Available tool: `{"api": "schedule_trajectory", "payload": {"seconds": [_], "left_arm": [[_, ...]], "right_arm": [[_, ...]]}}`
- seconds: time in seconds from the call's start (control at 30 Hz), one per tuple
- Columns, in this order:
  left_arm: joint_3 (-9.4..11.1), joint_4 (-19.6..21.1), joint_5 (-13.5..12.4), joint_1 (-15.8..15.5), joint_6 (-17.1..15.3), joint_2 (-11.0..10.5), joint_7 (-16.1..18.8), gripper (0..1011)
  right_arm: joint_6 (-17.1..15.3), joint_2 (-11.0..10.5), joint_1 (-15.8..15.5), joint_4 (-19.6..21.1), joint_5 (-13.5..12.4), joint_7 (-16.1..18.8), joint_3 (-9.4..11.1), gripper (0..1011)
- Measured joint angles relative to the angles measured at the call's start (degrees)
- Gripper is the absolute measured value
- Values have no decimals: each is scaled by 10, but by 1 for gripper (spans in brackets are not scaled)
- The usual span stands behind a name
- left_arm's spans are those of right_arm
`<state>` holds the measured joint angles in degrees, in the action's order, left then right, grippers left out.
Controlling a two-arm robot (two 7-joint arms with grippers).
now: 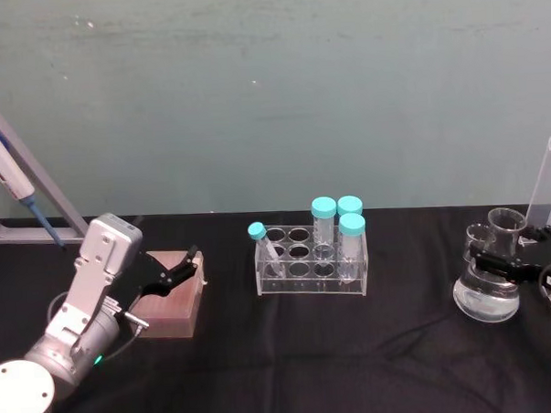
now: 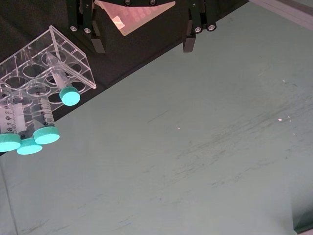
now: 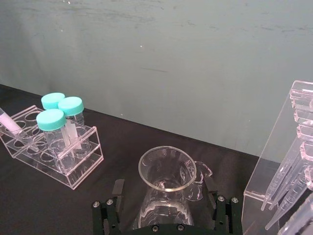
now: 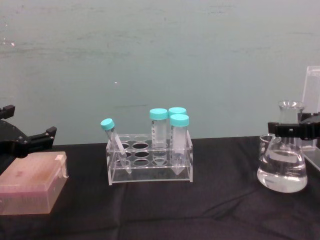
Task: Place the experimental apparatus aside using one hand.
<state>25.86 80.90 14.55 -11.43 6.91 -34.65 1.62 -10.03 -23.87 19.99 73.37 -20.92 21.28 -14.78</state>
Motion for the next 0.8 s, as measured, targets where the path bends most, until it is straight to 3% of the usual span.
{"api": "schedule_trajectory", "payload": {"seconds": [0.8], "left_arm": [[0,0,0,0,0,0,0,1000]], "right_arm": [[-31,-21,-61,93,-22,-17,24,1000]]}}
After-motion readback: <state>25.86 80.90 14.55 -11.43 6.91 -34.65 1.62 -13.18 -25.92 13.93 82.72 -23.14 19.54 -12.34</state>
